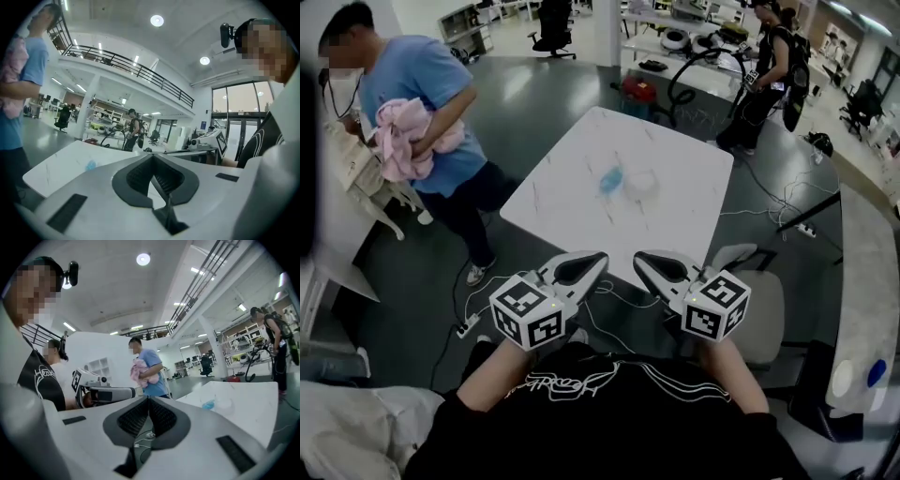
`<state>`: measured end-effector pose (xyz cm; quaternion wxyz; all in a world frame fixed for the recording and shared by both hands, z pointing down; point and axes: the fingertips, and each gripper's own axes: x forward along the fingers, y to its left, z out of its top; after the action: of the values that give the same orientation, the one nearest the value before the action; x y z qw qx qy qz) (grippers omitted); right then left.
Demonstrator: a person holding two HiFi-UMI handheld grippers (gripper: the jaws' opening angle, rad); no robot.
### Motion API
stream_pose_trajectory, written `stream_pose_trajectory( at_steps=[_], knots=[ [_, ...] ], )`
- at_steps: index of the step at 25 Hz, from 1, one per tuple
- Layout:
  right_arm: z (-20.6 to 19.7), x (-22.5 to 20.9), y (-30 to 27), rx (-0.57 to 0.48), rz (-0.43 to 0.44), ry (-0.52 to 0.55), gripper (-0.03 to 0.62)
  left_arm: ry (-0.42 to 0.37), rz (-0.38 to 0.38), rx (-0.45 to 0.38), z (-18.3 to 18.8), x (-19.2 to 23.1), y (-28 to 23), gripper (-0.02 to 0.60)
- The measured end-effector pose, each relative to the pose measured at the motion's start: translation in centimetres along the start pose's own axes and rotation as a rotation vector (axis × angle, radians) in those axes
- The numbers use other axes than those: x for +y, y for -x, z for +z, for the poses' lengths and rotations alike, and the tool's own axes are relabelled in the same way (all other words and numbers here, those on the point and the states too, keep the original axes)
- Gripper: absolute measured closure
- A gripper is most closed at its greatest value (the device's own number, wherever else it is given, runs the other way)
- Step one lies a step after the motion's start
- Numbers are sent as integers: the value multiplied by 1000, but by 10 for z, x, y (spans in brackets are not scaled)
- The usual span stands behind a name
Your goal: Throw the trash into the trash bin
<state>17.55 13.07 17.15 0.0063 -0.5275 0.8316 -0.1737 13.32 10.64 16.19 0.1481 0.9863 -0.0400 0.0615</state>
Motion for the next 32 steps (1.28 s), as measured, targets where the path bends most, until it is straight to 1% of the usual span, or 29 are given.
stream_pose_trajectory(
  at_steps=[3,6,13,17,21,27,32],
  knots=[
    [7,-13,9,-30,-7,-16,562,-14,7,7,6,0,-16,577],
    [3,-31,11,-39,-24,-36,562,-12,1,39,1,7,-31,577],
    [-7,-98,6,-40,-95,-106,562,51,-31,87,-9,45,-84,577],
    [-4,-136,-6,-40,-136,-141,562,66,-43,123,-11,77,-114,577],
    [-7,-171,-25,-18,-169,-176,562,100,-50,159,-16,115,-144,577],
    [-19,-221,-55,30,-193,-228,562,140,-20,200,-28,175,-182,575],
    [-28,-254,-76,48,-201,-283,562,163,-12,234,-37,209,-206,575]
  ],
)
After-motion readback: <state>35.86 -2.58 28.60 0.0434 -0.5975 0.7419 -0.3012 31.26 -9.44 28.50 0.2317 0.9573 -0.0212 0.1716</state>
